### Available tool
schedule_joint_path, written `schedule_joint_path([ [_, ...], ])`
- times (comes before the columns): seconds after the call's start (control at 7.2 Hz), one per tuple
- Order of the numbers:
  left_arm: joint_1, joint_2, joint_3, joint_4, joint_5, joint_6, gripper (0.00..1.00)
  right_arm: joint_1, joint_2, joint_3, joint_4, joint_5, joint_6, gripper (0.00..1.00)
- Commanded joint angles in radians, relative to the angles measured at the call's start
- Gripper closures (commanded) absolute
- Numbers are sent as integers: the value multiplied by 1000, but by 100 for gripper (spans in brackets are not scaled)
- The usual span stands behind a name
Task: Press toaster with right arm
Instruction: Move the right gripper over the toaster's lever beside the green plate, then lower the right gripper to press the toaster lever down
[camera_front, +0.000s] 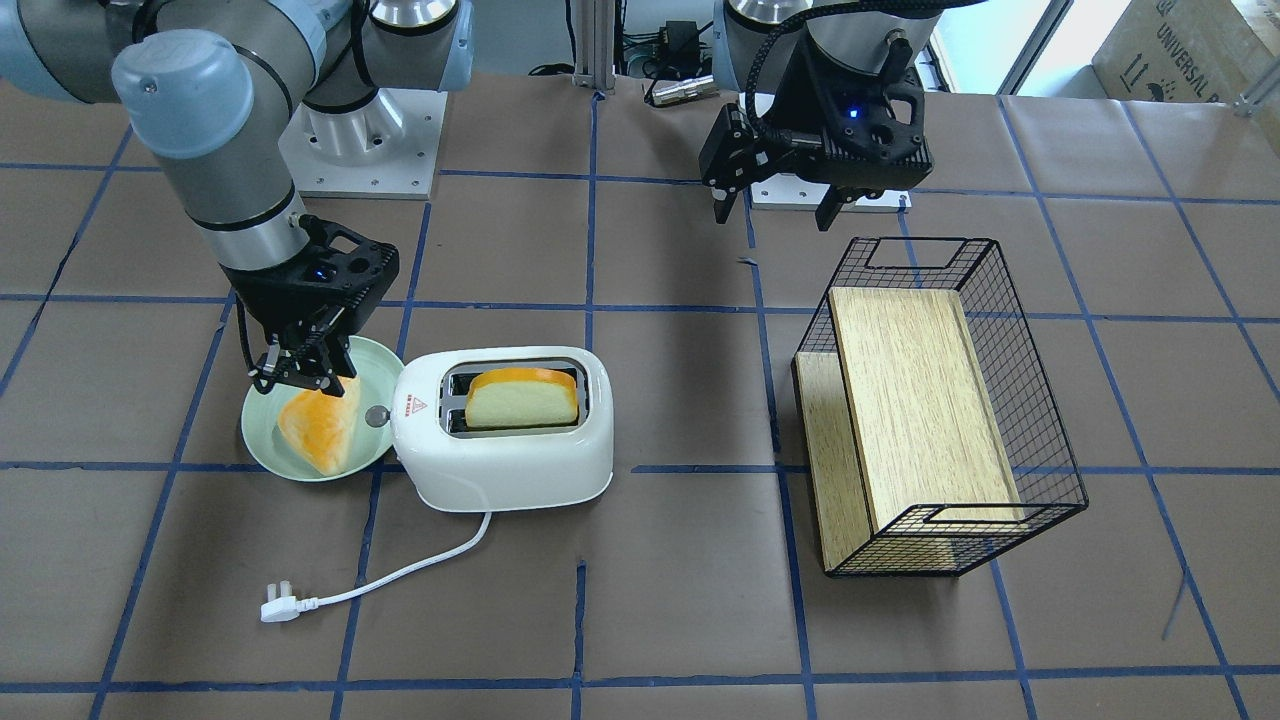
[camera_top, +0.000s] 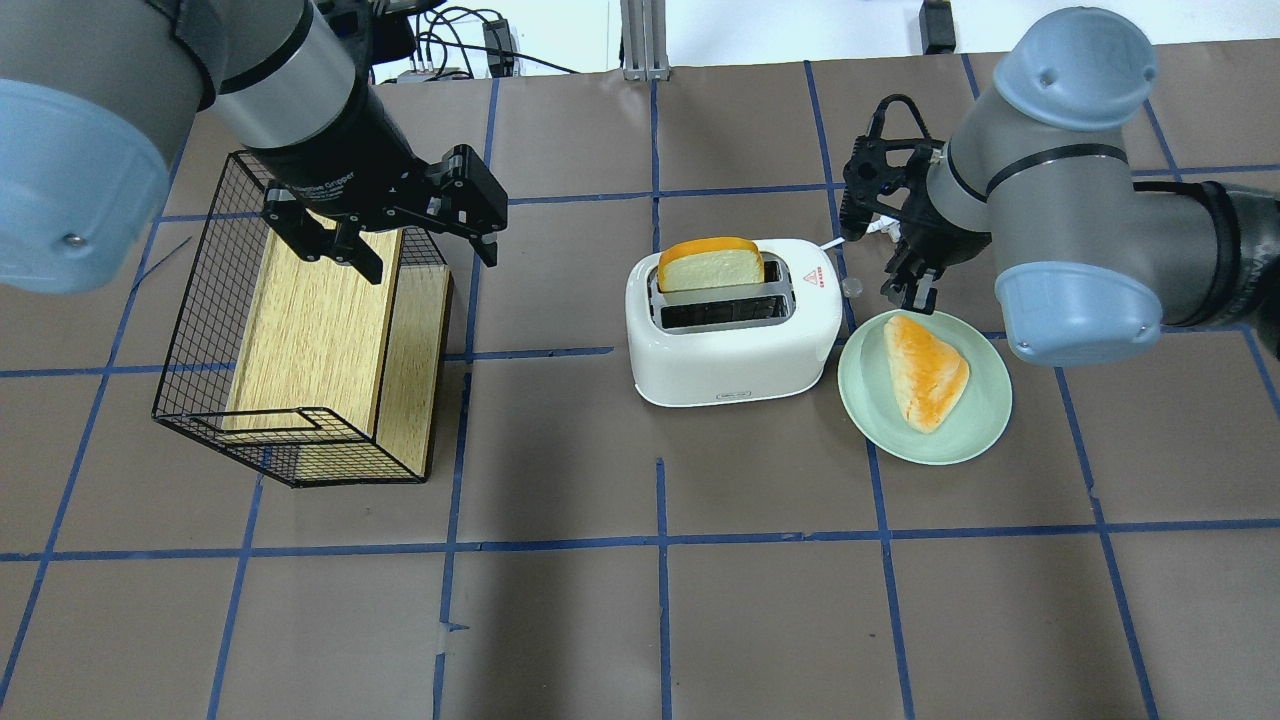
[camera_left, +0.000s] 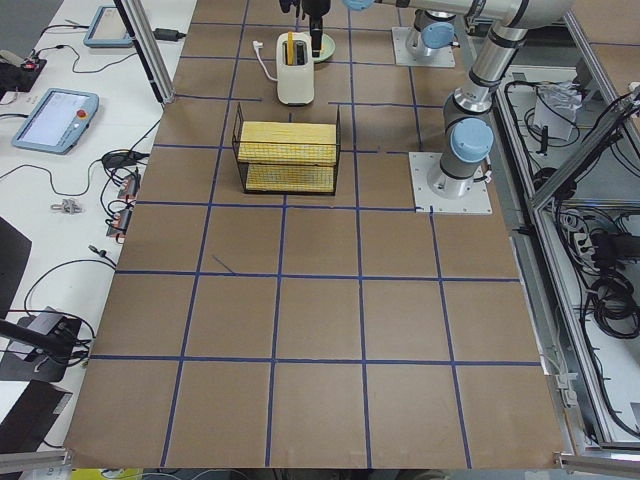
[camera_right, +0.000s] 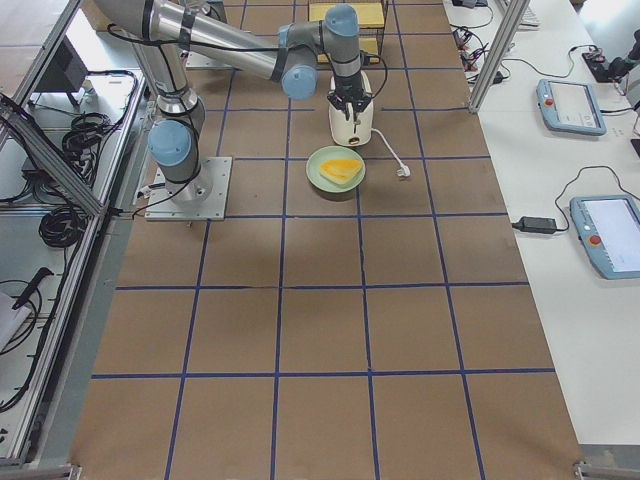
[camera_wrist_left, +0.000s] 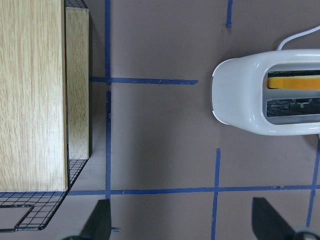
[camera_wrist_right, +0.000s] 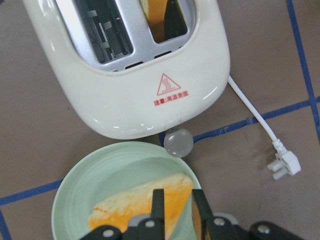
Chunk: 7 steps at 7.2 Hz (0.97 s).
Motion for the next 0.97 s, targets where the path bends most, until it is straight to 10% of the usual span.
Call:
schedule_joint_path([
  [0.0, -1, 0, 0, 0, 0, 0, 0, 0, 46, -9, -39, 83, -69, 70],
  [0.83, -1, 0, 0, 0, 0, 0, 0, -1, 100, -14, -56, 70, -216, 71],
])
